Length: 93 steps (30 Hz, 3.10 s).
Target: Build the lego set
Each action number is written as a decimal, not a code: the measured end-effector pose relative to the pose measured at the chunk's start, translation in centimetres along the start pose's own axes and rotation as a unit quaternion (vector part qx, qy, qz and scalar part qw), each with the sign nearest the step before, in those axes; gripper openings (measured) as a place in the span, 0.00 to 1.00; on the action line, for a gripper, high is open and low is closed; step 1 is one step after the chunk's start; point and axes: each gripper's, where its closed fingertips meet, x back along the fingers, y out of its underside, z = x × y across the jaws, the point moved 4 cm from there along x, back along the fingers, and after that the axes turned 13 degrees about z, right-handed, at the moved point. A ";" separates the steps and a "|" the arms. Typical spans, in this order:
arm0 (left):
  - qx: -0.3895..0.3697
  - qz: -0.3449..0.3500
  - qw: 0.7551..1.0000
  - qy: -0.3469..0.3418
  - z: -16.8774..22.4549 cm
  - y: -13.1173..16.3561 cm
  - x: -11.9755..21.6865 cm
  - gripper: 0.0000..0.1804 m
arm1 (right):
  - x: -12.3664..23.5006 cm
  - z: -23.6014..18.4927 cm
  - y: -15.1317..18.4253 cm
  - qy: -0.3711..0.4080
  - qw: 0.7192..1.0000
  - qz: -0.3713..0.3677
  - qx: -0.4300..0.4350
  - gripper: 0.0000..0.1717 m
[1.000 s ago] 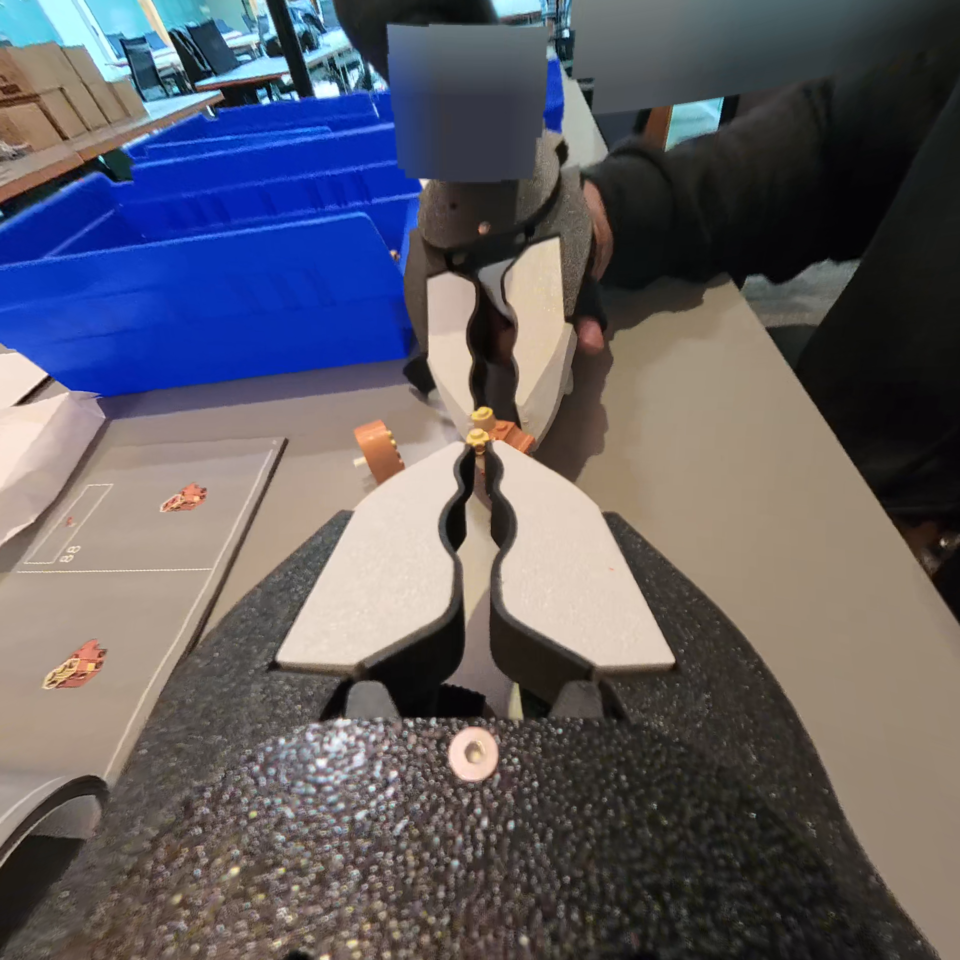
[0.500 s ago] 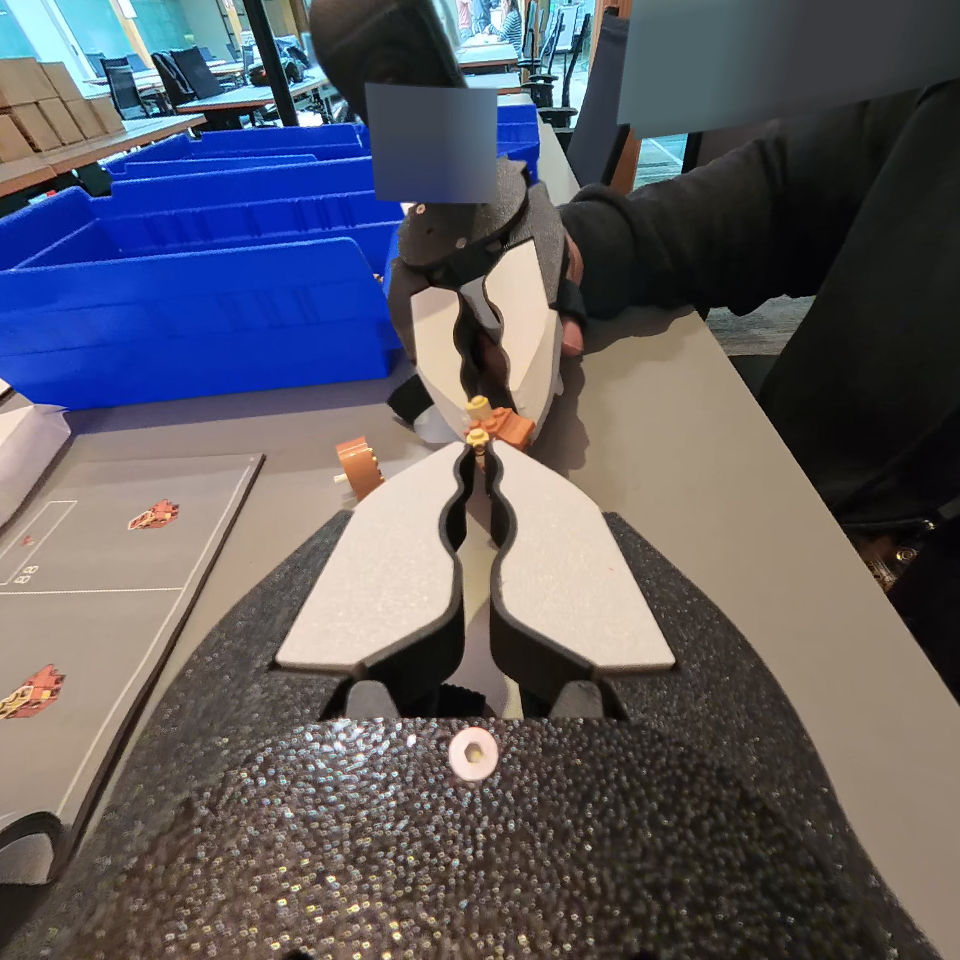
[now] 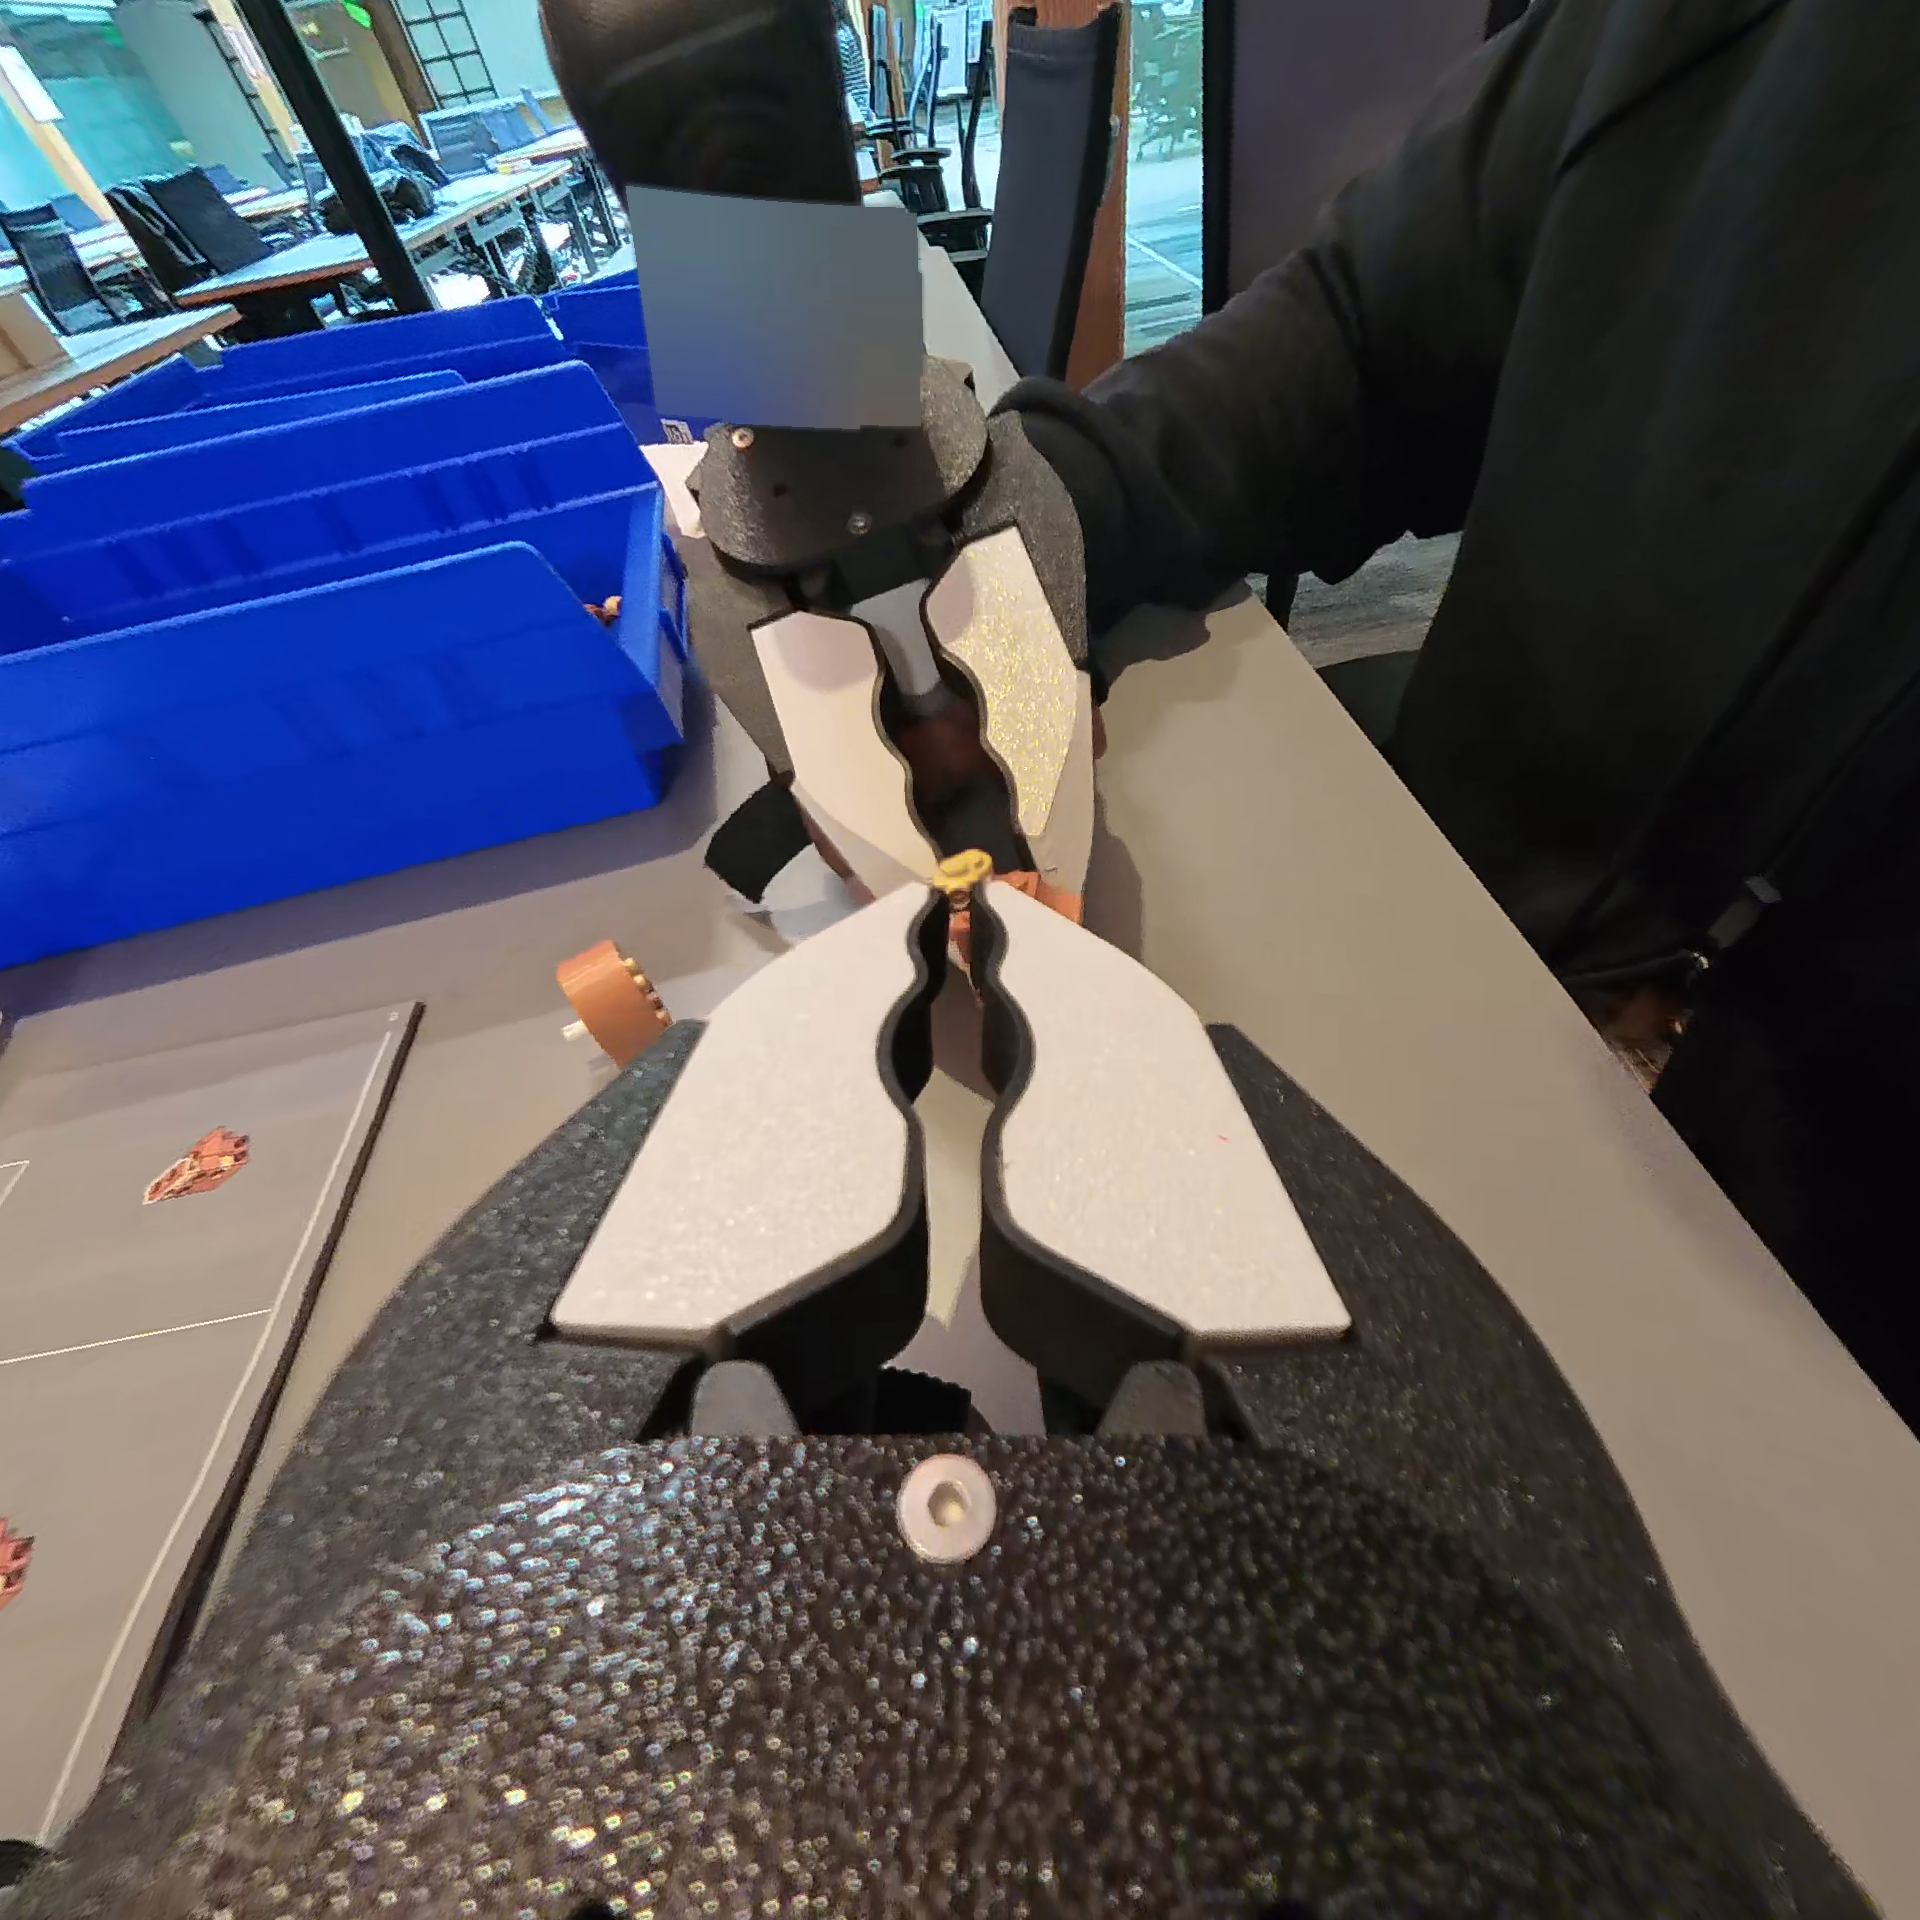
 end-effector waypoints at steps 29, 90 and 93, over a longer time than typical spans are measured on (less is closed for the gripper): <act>0.011 -0.018 0.999 0.031 0.9 0.6 -0.4 0.02 | -0.4 -0.7 0.1 -0.006 0.999 -0.007 0.042 0.10; -0.431 -0.057 0.900 0.027 2.5 0.6 0.1 0.20 | 0.1 -1.7 -0.5 -0.063 0.997 0.031 0.027 0.10; -0.454 -0.062 0.888 0.031 2.7 0.7 0.1 0.24 | 0.1 -1.8 -0.6 -0.066 0.997 0.031 0.030 0.10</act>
